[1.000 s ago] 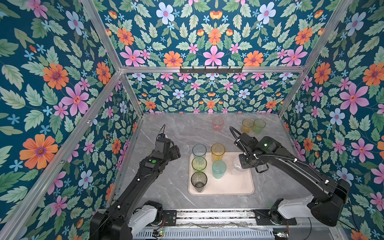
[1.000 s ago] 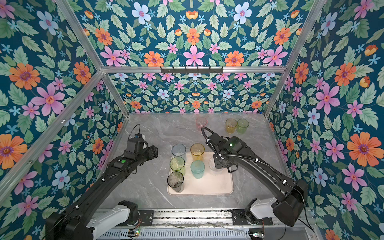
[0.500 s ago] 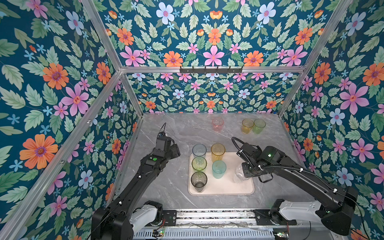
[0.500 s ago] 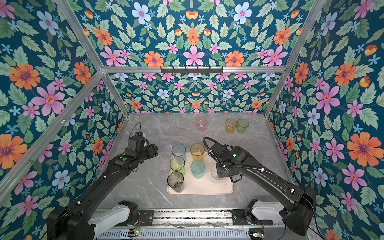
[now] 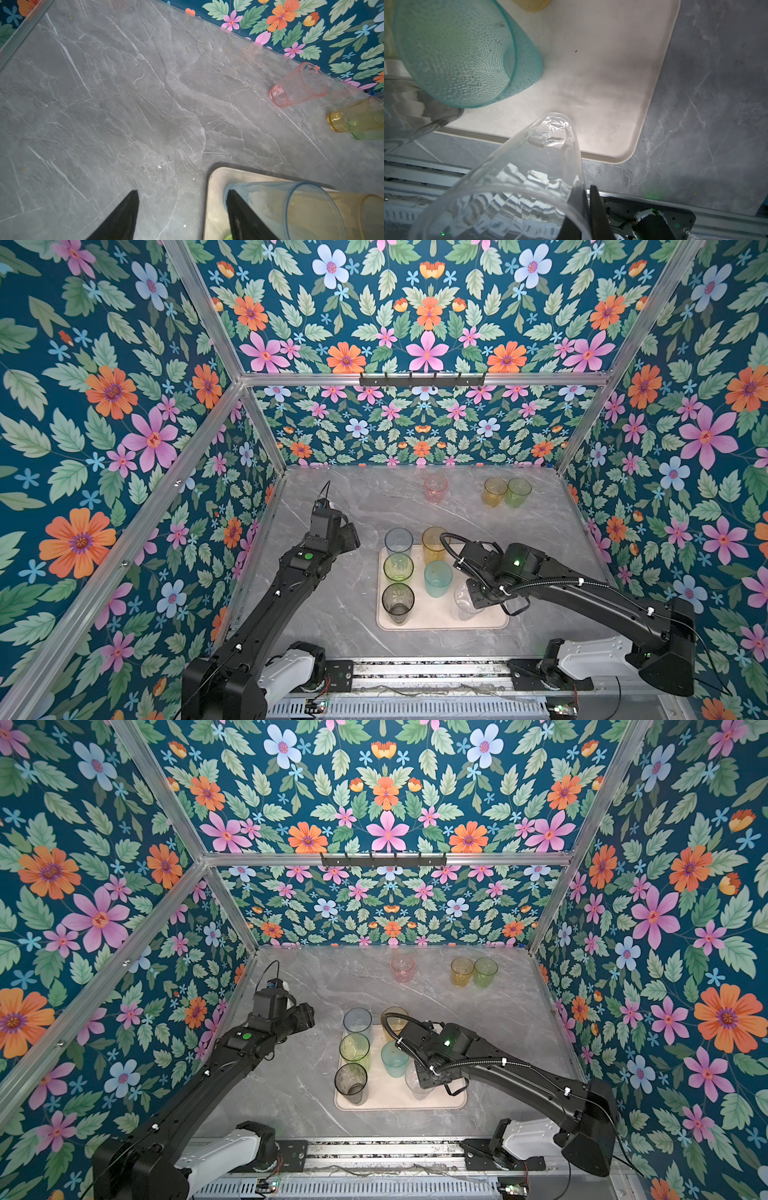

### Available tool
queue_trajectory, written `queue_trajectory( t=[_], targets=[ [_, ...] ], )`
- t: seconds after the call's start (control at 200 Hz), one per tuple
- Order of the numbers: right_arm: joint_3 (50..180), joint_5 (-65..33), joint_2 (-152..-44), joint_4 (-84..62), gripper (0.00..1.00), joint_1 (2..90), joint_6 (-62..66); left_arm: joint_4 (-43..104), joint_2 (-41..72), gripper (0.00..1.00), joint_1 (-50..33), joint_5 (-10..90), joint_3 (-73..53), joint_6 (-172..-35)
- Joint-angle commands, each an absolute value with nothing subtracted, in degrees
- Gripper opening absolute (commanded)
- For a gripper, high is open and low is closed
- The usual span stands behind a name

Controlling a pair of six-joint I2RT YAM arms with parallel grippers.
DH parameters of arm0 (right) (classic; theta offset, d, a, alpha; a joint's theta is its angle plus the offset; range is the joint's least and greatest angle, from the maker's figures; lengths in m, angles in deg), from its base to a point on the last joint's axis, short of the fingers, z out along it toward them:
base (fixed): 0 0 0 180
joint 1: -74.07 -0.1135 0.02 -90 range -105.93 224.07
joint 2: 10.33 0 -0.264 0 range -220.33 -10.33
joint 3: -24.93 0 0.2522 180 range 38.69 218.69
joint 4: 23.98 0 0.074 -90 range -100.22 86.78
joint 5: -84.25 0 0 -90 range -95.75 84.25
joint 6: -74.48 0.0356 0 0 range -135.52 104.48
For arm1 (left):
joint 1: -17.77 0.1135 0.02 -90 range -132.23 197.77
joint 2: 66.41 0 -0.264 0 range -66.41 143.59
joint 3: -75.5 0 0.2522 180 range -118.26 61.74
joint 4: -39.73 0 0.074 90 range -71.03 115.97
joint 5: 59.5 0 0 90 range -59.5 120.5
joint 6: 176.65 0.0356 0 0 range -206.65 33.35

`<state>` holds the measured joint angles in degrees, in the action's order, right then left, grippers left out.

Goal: Place the glasses into the tray
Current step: 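Lower the clear glass onto the tray beside the teal glass, nearer the robot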

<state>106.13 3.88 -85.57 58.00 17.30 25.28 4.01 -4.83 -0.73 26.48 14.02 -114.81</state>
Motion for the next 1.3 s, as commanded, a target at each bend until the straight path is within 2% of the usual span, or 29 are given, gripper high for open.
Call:
queue_trajectory(
  t=[0.0, 1.295],
  targets=[
    [107.3, 4.4, -86.7, 57.7, 0.02, 16.4, 26.9, 3.3, -5.5, 0.70, -0.7, 25.8, 14.0, -114.4],
    [108.0, 2.5, -94.9, 51.5, 0.02, 11.7, 30.1, 3.8, -5.9, 0.70, -0.7, 26.4, 15.1, -115.1]
  ],
)
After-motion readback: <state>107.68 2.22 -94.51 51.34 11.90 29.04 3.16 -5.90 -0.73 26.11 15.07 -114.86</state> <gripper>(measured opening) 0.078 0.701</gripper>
